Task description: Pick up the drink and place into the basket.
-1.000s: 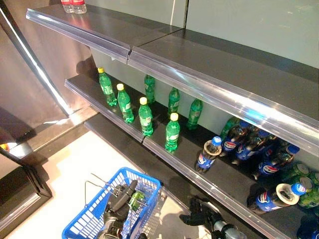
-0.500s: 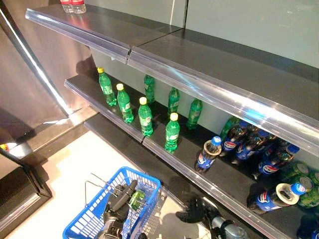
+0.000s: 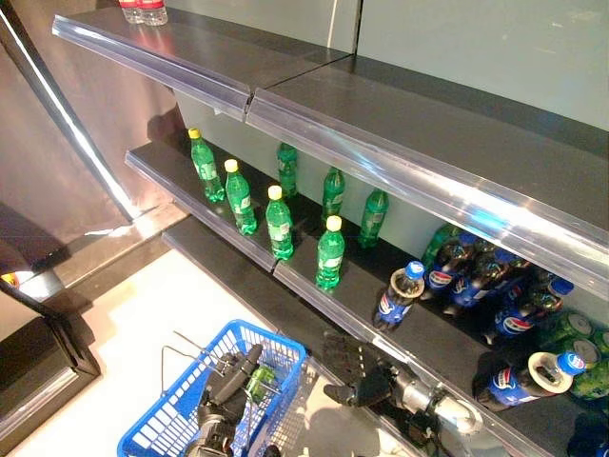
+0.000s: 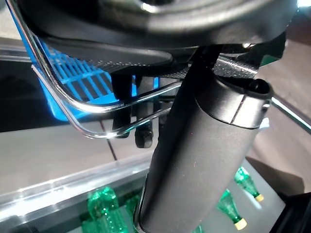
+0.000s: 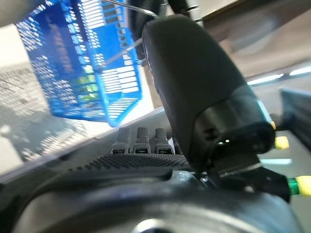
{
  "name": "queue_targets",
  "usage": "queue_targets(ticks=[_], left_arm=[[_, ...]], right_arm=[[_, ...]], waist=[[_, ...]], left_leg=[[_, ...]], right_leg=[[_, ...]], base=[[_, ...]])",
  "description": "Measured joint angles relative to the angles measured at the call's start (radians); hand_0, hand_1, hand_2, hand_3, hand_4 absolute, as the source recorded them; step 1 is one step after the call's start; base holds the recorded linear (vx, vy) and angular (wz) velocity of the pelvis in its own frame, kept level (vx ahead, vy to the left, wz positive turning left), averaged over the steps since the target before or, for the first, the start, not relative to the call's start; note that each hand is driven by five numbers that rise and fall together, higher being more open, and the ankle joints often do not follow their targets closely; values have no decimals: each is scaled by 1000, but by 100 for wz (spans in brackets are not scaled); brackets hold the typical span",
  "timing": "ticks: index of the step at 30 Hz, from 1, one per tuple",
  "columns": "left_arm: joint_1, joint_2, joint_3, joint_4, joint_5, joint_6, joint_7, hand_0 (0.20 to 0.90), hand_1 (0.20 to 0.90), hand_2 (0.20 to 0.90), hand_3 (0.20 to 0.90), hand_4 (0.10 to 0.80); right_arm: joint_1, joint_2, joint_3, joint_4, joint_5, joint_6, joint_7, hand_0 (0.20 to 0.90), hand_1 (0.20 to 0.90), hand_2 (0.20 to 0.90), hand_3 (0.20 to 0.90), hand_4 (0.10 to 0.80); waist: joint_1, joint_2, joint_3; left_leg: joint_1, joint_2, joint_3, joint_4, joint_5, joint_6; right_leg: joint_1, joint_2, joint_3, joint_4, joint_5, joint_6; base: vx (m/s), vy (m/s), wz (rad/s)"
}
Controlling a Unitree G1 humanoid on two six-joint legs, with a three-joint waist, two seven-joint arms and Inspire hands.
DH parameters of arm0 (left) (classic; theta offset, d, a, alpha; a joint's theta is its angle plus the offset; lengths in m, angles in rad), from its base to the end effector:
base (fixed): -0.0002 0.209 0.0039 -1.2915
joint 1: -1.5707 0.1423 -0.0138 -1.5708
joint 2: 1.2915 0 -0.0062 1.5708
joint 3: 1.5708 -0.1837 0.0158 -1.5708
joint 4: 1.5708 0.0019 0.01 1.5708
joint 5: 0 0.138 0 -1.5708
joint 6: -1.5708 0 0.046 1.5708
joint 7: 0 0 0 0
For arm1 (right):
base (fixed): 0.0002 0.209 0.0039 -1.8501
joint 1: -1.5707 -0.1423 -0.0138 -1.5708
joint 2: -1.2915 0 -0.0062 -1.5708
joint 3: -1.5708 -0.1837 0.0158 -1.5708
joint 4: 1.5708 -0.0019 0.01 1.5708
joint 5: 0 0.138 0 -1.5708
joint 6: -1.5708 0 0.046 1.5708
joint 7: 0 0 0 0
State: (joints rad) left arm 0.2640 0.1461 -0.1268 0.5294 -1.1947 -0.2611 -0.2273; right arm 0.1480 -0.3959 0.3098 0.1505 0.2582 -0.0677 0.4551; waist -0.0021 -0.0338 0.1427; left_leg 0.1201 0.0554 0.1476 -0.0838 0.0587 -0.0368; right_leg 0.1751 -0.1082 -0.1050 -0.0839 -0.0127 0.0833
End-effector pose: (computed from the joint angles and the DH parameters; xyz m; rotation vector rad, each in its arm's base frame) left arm 0.0926 0.1884 -0.0762 -0.9450 0.3635 0.3450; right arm 0.1550 -0.1844 -0.0103 -0.0555 0.3447 0.6710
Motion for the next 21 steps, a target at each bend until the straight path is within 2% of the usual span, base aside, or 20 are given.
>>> queue_targets(ticks=[10, 14, 18, 21], left_arm=[[0, 0, 8, 0, 4, 2, 0, 300, 300, 300, 200, 100], [0, -3, 22, -1, 17, 12, 1, 300, 300, 300, 200, 100], [0, -5, 23, -1, 33, 16, 1, 300, 300, 300, 200, 100], [0, -5, 23, -1, 33, 18, 1, 300, 300, 300, 200, 100]], right_arm=[[-25, 4, -47, -148, 73, -30, 78, 900, 900, 900, 900, 800], [-54, 12, -101, -201, 189, -30, 191, 900, 900, 900, 900, 800], [-78, 14, -105, -257, 244, -26, 299, 900, 900, 900, 900, 800], [-84, 25, -105, -295, 292, -27, 322, 900, 900, 900, 900, 800]], waist=[[0, -7, 4], [-1, -8, 5], [0, -8, 5], [2, -10, 5]], left_leg=[[-1, 0, 1, 0, 0, 0], [-2, 1, 5, 0, 0, 0], [-2, 1, 5, 0, 0, 0], [-1, 1, 5, 0, 0, 0]], right_leg=[[-2, 0, 1, 0, 0, 0], [-5, 0, 2, 0, 0, 0], [-5, 0, 2, 0, 0, 0], [-5, 0, 3, 0, 0, 0]], base=[[0, 0, 0], [0, 0, 0], [0, 0, 0], [0, 0, 0]])
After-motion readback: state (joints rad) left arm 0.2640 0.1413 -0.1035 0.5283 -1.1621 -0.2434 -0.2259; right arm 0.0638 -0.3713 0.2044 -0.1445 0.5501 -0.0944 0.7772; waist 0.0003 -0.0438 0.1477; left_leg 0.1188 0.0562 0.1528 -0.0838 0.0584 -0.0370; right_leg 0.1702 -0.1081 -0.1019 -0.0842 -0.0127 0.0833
